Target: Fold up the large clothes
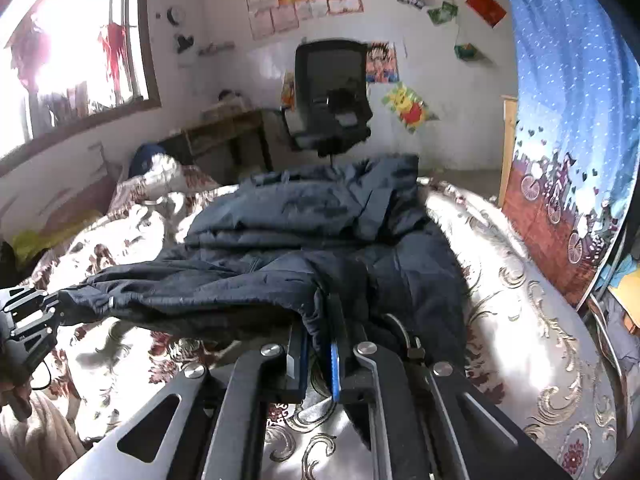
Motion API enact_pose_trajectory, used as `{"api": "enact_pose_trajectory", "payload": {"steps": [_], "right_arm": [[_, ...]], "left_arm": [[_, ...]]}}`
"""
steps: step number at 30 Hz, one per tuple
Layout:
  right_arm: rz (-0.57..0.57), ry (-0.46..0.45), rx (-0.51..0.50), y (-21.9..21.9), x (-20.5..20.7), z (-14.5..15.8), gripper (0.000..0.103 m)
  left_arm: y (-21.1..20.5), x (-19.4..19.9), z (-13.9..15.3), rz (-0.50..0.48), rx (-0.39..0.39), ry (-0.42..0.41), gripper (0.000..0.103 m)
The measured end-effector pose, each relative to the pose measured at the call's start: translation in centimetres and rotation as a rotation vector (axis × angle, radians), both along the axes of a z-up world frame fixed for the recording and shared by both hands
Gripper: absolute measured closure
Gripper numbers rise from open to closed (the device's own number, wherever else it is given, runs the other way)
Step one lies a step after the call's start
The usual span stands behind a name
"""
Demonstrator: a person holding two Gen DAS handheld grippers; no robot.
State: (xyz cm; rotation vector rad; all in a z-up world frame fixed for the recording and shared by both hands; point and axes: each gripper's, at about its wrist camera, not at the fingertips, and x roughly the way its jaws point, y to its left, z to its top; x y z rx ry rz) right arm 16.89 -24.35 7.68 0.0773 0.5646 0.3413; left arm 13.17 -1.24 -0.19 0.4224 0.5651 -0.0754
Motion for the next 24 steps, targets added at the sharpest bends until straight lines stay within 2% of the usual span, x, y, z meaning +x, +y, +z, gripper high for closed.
{"api": "enact_pose_trajectory", "payload": {"steps": [9,13,16,19,24], "right_arm": [[0.007,-0.131,0.045,-0.7,-3.4,5.3,0.096],[0.049,-0.185,0.037,-0.7,-5.1,7.9,0.097],[0.095,-0.209,-0.016,-0.2,-6.1,9.1,0.097],[0.117,-0.205,-0.060,0.5,-6.0,8.9,0.097],[0.107,-0.163,-0.040,0.8,-4.1,8.0,0.098]], "left_arm": [[0.8,-2.6,6.7,0.023,-0.173,-0.071,0.099],[0.8,-4.3,9.1,0.017,-0.164,-0.110,0.099],[0.9,-5.1,10.2,0.017,-0.157,-0.120,0.099],[0.6,-5.0,10.3,0.021,-0.134,-0.117,0.099],[0.8,-2.7,10.1,0.028,-0.140,-0.081,0.099]]}}
